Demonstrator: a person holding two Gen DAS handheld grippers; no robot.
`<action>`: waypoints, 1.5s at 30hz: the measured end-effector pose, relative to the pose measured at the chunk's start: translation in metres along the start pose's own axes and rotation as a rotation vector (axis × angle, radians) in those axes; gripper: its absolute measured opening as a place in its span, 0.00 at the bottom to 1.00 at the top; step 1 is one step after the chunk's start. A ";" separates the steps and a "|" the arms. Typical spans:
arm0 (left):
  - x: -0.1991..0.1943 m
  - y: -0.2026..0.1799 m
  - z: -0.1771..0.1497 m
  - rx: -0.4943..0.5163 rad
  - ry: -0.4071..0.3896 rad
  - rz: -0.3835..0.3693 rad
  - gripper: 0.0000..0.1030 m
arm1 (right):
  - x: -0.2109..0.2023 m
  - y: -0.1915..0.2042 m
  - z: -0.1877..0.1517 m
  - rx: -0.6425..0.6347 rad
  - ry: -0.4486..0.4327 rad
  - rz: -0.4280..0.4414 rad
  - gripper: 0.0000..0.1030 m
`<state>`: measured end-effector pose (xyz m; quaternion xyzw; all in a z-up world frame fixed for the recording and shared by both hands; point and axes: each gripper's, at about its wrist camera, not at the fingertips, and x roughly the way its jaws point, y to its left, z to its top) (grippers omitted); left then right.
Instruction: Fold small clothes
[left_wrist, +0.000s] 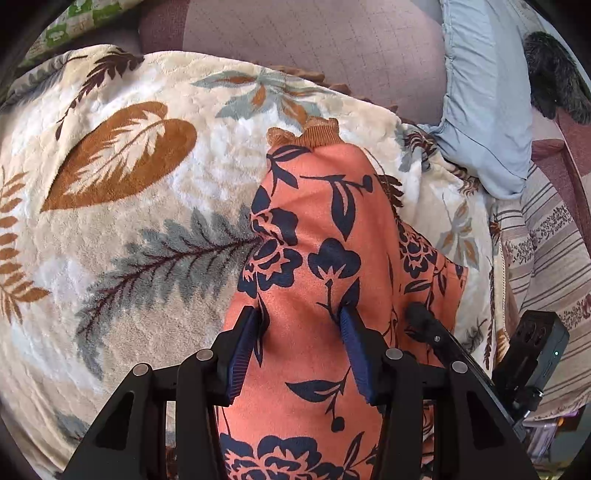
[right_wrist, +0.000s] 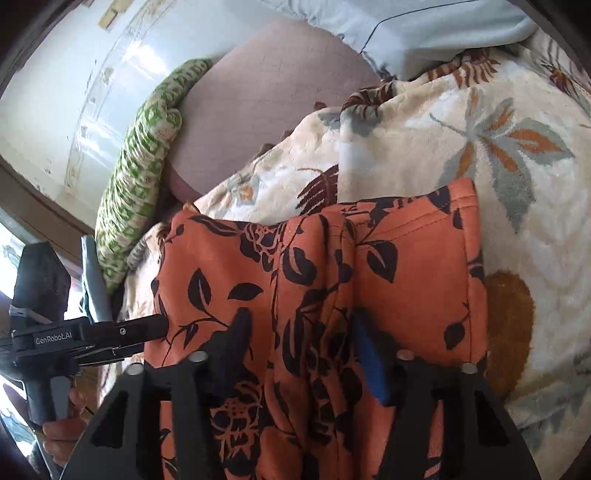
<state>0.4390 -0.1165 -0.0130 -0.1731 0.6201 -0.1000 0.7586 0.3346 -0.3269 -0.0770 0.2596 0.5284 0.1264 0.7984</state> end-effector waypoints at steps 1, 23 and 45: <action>-0.004 -0.001 0.000 0.006 -0.012 -0.017 0.41 | -0.009 0.001 0.002 0.000 -0.027 0.045 0.15; -0.031 -0.004 -0.098 0.124 -0.047 -0.045 0.43 | -0.109 -0.044 -0.066 0.087 -0.123 0.055 0.53; -0.013 -0.014 -0.066 0.082 -0.053 0.020 0.43 | -0.091 -0.039 -0.029 0.114 -0.156 -0.058 0.63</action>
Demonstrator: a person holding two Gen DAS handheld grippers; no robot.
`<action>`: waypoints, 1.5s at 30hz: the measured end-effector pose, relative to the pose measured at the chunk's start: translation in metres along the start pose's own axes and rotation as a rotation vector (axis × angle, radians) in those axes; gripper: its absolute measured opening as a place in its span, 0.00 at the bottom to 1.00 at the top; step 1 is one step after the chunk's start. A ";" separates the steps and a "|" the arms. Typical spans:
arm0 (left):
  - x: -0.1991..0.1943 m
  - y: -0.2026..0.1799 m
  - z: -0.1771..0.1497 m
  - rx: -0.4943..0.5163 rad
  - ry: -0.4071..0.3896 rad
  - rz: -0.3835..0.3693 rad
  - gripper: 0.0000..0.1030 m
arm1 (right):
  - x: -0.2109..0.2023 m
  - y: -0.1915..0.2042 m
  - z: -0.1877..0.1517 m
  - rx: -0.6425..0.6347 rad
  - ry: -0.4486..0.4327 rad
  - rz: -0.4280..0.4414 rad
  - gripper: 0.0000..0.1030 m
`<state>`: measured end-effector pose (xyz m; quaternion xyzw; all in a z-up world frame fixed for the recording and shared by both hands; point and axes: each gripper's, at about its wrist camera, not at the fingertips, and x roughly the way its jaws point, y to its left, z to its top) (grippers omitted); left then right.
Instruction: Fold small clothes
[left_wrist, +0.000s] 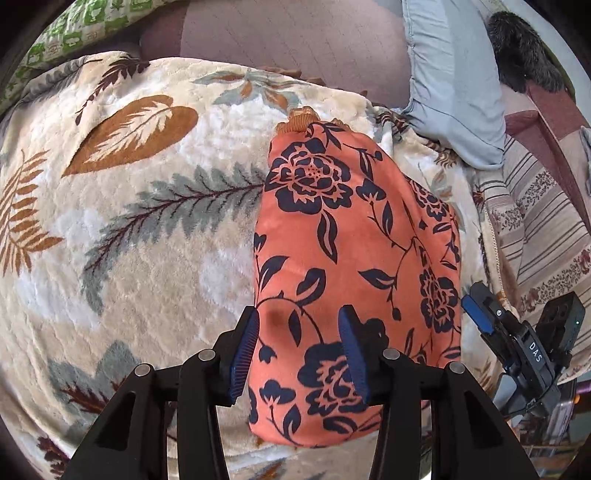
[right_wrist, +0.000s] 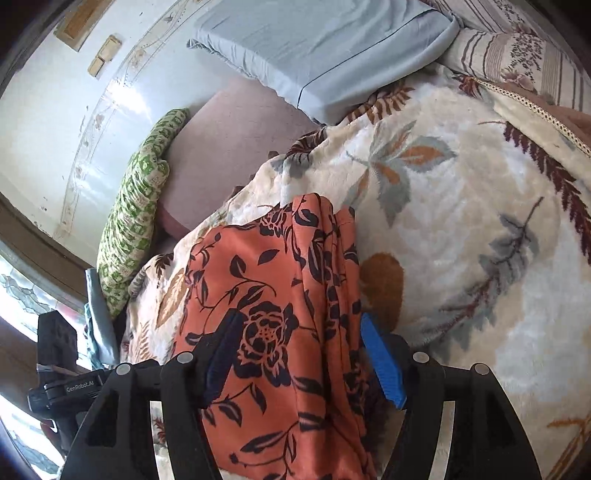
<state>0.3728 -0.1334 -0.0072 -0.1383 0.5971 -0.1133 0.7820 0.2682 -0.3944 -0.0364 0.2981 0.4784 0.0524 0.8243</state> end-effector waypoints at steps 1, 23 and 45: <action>0.012 -0.005 0.002 0.005 0.009 0.018 0.43 | 0.007 -0.001 0.000 -0.003 0.002 -0.007 0.62; 0.026 0.048 0.025 -0.101 0.065 -0.194 0.46 | 0.039 -0.029 0.015 0.018 0.141 0.019 0.72; 0.016 -0.007 0.001 0.058 -0.087 0.040 0.27 | 0.041 0.028 -0.011 -0.186 0.174 0.035 0.32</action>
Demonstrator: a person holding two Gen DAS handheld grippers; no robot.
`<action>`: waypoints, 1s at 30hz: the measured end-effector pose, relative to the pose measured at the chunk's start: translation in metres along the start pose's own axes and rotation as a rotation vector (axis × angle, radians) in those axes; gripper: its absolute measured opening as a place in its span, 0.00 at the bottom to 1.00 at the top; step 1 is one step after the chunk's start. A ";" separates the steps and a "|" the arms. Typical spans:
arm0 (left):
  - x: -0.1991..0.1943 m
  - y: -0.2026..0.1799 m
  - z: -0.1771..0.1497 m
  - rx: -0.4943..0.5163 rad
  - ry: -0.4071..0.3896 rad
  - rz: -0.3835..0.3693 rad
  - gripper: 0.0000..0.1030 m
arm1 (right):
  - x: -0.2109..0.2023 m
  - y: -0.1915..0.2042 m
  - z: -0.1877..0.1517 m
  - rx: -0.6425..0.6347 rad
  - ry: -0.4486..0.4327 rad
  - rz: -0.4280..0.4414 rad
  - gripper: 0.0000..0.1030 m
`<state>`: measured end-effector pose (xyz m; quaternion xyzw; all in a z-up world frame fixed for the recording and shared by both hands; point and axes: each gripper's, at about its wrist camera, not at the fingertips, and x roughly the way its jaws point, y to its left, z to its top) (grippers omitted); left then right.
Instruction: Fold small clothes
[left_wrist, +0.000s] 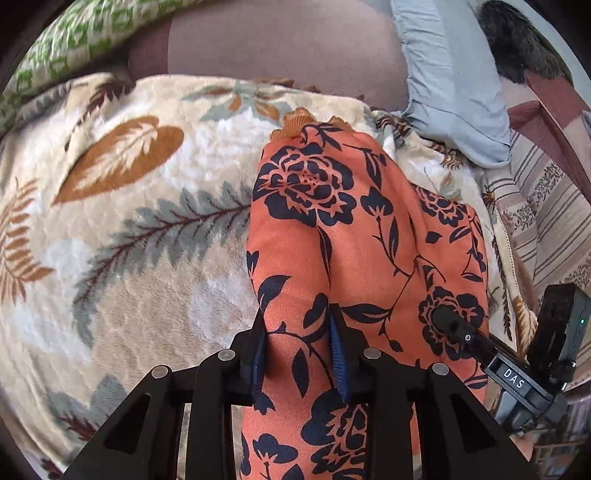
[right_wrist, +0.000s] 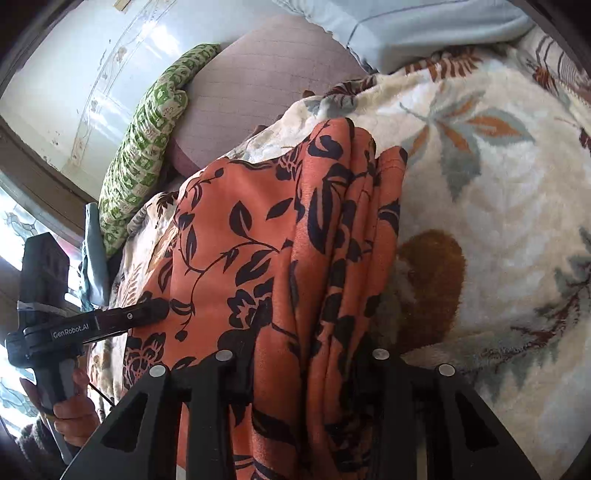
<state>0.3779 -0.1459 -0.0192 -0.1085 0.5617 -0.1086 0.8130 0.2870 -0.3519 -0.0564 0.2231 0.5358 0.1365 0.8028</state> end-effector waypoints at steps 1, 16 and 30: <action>-0.014 0.002 -0.001 0.000 -0.029 -0.002 0.27 | -0.003 0.009 -0.001 -0.003 0.000 0.011 0.32; -0.139 0.176 -0.068 -0.128 -0.135 0.178 0.29 | 0.075 0.179 -0.061 -0.137 0.106 0.171 0.32; -0.090 0.215 -0.090 -0.150 -0.108 0.131 0.64 | 0.070 0.105 -0.074 -0.051 0.100 0.161 0.66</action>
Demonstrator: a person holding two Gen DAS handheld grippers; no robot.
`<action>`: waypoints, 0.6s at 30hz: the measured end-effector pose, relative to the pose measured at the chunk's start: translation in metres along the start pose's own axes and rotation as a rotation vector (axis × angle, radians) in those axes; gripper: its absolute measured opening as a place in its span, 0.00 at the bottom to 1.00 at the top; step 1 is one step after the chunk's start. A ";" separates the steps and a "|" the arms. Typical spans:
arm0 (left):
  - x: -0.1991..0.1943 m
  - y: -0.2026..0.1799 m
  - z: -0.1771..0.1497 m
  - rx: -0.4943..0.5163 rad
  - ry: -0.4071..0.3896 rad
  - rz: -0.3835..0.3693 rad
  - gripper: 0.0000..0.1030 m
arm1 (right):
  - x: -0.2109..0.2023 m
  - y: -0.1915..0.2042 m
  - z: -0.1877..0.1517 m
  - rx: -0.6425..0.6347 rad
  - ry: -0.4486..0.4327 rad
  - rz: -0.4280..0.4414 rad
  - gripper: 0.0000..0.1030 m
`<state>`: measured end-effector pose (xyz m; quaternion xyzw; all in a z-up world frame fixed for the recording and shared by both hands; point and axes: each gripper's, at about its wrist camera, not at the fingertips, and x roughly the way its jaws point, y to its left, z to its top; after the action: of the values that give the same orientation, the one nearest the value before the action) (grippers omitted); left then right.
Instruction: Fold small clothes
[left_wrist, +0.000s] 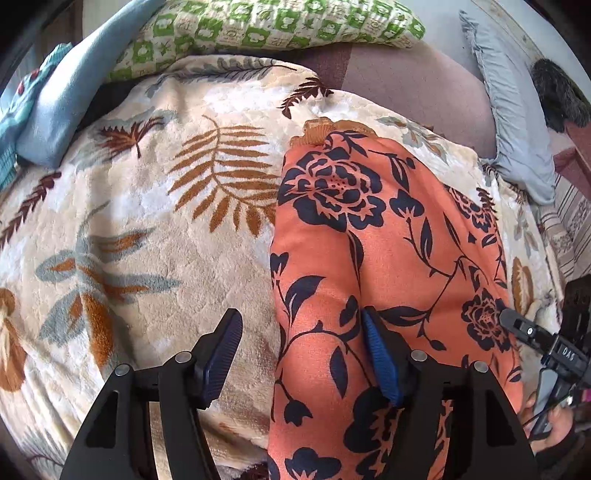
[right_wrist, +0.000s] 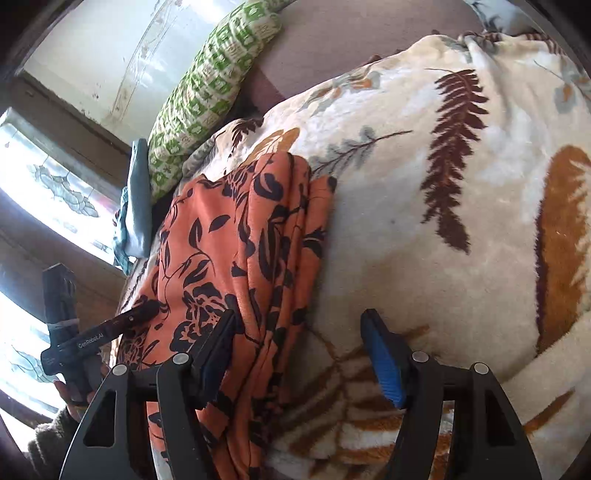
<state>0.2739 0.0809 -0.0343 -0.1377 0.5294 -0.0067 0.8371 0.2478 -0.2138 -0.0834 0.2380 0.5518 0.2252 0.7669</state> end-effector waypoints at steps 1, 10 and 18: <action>-0.001 0.006 0.003 -0.021 0.010 -0.011 0.64 | -0.006 0.003 0.000 0.003 -0.001 -0.018 0.68; -0.075 -0.014 -0.041 0.107 -0.112 0.179 0.62 | -0.073 0.082 -0.034 -0.142 0.022 -0.330 0.96; -0.119 -0.034 -0.118 0.207 -0.138 0.235 0.63 | -0.097 0.140 -0.109 -0.366 0.004 -0.666 0.99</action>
<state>0.1211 0.0400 0.0319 0.0118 0.4794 0.0461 0.8763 0.1045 -0.1500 0.0437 -0.0956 0.5512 0.0590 0.8268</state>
